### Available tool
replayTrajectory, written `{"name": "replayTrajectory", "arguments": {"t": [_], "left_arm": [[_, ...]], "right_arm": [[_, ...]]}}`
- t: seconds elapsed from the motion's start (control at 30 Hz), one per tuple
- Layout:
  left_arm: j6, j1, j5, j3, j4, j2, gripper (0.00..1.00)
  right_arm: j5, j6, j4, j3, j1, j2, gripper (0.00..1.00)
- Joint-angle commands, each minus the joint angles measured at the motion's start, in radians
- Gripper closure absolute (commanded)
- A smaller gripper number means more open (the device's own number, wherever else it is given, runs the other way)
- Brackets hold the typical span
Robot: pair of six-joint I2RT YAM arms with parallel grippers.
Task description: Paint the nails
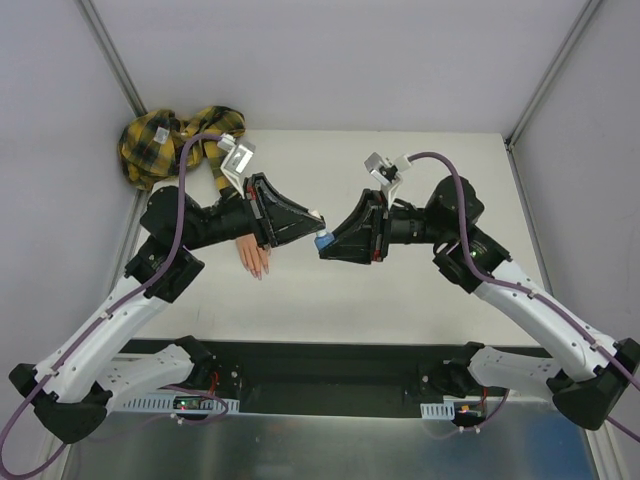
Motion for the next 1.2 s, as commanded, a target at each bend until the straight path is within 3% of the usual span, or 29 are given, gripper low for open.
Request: {"name": "replayTrajectory", "arguments": {"t": [0.0,0.1,0.13,0.17,0.2,0.23,0.3,0.37,0.57,0.63,0.73,0.77,0.8,0.9,1.07,1.17], "left_arm": [[0.014,0.0,0.047,0.059,0.012,0.012,1.0],[0.045,0.0,-0.043,0.056,-0.049,0.003,1.0],[0.051,0.0,-0.074,0.056,-0.069,-0.002,1.0],[0.06,0.0,-0.117,0.056,-0.118,-0.003,1.0],[0.059,-0.002,-0.207,0.056,-0.146,-0.003,1.0],[0.048,-0.003,-0.275,0.054,-0.17,-0.008,1.0],[0.024,-0.008,-0.407,0.039,-0.23,-0.007,1.0],[-0.025,-0.008,-0.438,0.025,-0.237,-0.003,1.0],[-0.039,-0.008,-0.44,0.031,-0.244,0.003,0.97],[-0.016,-0.006,-0.423,0.033,-0.243,-0.008,0.69],[0.033,-0.002,-0.404,0.037,-0.243,-0.034,0.38],[0.036,0.0,-0.403,0.037,-0.243,-0.043,0.24],[0.046,0.005,-0.394,0.037,-0.244,-0.052,0.2],[0.079,0.017,-0.316,0.046,-0.241,-0.057,0.13],[0.108,0.028,-0.095,0.066,-0.186,-0.046,0.12],[0.103,0.028,-0.012,0.074,-0.129,-0.033,0.12]], "right_arm": [[0.056,-0.034,0.015,0.024,-0.004,-0.01,1.0],[0.414,-0.249,-0.242,0.065,0.098,-0.055,1.0],[0.962,-0.408,-0.34,0.125,0.187,-0.052,1.0],[1.261,-0.469,-0.411,0.147,0.377,-0.04,1.0],[1.724,-0.512,-0.421,0.17,0.454,-0.015,1.0],[1.87,-0.631,-0.372,0.203,0.55,0.047,1.0],[1.995,-0.721,-0.305,0.222,0.585,0.119,1.0],[1.95,-0.738,-0.301,0.253,0.59,0.144,1.0],[1.452,-0.683,-0.294,0.219,0.537,0.094,1.0],[1.352,-0.652,-0.306,0.202,0.489,0.072,1.0],[1.111,-0.588,-0.338,0.173,0.403,0.028,1.0],[0.949,-0.569,-0.352,0.171,0.377,0.013,1.0],[0.88,-0.53,-0.358,0.156,0.325,0.002,1.0],[0.617,-0.456,-0.34,0.115,0.231,-0.035,1.0],[0.165,-0.33,-0.254,0.073,0.113,-0.049,1.0],[0.049,-0.249,-0.185,0.055,0.086,-0.046,1.0]]}}
